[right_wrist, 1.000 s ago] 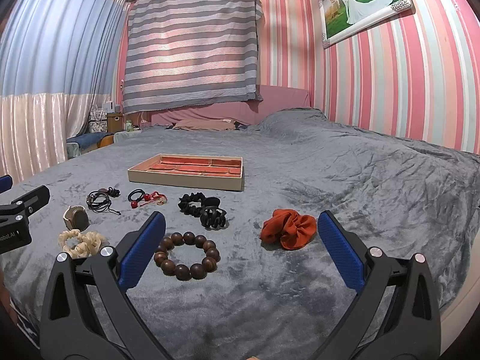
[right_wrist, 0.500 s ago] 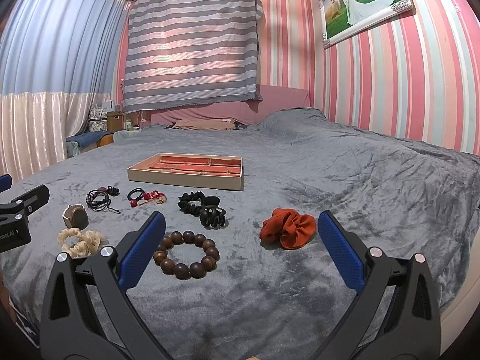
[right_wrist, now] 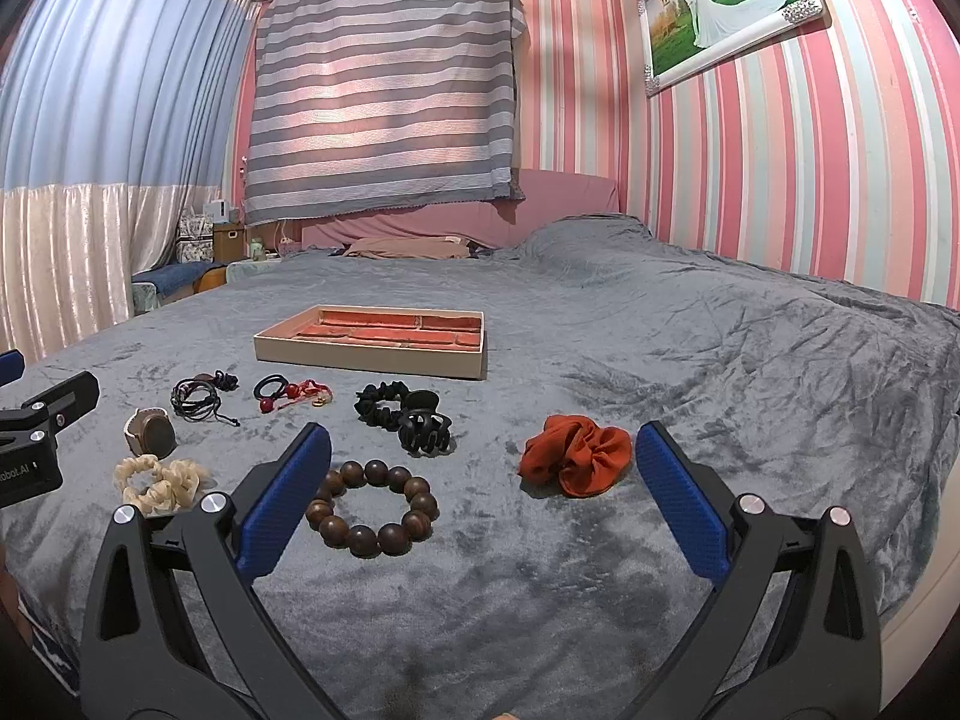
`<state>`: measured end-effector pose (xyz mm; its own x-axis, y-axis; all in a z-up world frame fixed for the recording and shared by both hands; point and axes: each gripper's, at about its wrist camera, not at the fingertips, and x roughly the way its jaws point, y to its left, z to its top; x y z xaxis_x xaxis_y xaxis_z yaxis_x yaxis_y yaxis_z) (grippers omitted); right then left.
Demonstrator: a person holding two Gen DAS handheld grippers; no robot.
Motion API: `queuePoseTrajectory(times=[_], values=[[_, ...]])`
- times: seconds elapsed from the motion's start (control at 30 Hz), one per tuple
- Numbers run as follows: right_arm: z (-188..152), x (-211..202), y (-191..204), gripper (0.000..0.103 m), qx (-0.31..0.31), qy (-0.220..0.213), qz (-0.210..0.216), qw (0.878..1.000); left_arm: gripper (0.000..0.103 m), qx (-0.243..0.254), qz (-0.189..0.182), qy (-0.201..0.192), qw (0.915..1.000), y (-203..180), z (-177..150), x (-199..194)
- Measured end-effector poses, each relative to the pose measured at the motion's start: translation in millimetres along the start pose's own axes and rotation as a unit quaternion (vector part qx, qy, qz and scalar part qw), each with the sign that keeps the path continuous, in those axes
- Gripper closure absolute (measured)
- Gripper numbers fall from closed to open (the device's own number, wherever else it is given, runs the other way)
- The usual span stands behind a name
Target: Organize jewelry
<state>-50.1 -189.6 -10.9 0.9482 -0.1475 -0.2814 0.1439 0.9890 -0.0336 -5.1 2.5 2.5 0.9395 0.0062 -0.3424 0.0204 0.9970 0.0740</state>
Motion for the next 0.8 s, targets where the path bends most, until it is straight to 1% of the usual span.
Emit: queuePoseTrajectory(times=[0.43, 0.5, 0.57, 0.7, 0.8], values=[[-3, 0, 0, 0.004, 0.000, 0.001, -0.001, 1.000, 0.004, 0.004, 0.005, 0.000, 1.0000, 0, -2, 0], [-5, 0, -2, 0.004, 0.000, 0.002, -0.001, 1.000, 0.004, 0.004, 0.001, 0.000, 1.0000, 1, -3, 0], [-6, 2, -2, 0.004, 0.001, 0.005, 0.000, 1.000, 0.004, 0.006, 0.008, 0.000, 1.0000, 2, -3, 1], [-6, 9, 2, 0.004, -0.002, 0.009, -0.003, 1.000, 0.004, 0.012, 0.010, 0.006, 0.9999, -1, -4, 8], [-6, 14, 5, 0.004, -0.004, 0.013, -0.004, 1.000, 0.004, 0.010, 0.004, 0.015, 0.9998, 1, -5, 15]])
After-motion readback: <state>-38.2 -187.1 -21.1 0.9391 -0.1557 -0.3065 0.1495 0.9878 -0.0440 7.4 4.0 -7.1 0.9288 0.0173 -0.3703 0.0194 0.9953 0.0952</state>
